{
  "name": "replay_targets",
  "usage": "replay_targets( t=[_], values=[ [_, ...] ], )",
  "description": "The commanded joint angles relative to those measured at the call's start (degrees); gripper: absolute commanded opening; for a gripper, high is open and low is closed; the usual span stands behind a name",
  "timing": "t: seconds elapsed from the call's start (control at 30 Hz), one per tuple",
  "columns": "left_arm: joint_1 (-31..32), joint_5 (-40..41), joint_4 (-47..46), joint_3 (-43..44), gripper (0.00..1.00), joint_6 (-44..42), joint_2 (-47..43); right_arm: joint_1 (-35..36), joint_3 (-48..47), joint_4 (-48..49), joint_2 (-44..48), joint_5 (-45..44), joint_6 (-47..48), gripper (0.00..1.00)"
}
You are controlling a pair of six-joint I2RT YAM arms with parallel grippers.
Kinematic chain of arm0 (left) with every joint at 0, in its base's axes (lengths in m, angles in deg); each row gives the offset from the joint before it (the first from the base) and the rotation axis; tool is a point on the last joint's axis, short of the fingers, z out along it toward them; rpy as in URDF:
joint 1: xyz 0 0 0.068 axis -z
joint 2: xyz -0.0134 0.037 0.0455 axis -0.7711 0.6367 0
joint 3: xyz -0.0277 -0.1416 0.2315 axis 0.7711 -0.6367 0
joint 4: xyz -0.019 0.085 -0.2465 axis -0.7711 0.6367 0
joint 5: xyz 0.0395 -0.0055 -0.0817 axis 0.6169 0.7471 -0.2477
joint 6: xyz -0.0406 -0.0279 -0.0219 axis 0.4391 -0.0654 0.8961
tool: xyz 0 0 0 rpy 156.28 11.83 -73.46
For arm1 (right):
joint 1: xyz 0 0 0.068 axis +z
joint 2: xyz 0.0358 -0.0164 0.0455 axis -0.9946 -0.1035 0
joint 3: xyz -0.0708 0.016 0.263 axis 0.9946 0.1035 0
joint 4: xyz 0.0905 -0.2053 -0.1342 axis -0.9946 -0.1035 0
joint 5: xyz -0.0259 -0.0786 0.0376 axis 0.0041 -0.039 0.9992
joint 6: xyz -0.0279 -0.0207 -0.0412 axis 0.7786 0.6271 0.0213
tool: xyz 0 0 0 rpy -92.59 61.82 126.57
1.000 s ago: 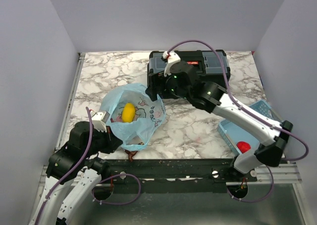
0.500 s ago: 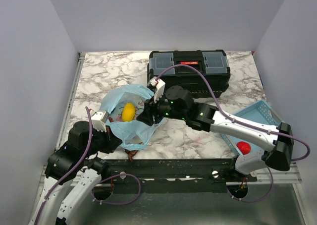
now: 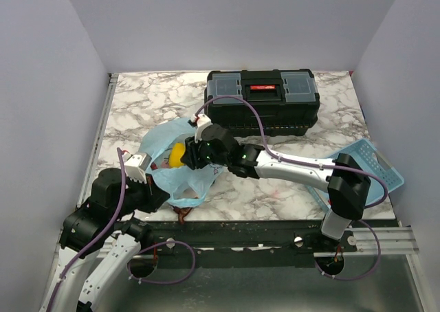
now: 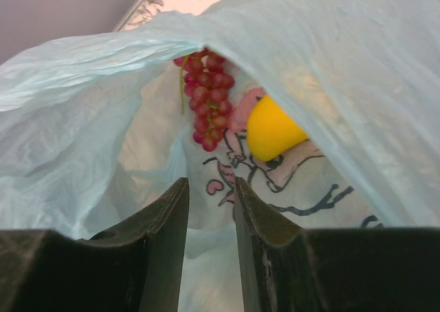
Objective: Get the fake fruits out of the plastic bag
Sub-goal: Adjust the plastic bag at the center of the board.
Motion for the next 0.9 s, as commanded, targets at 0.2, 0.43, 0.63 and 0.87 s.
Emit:
replay_targets(
  t=[0.2,0.43,0.63,0.87],
  values=[
    [-0.28,-1.06,-1.43,1.52,0.10,-0.45,2.31,6.94,8.37,11.24,-4.68,-2.18,-6.36,0.35],
    [-0.28,6.22,-3.68,7.86,0.54,-0.66,2.93,8.52,10.45,13.84,-5.72,-2.45,-7.16,0.34],
    [-0.28,14.75,-10.93,8.94,0.78,0.62,6.03,8.52,12.06,15.32,-3.74,-2.13,-8.13,0.34],
    [-0.28,29.36,-16.59,0.92,0.88,1.08,12.62,8.48,14.50,18.79,-2.76,-0.73,-10.56,0.35]
  ],
)
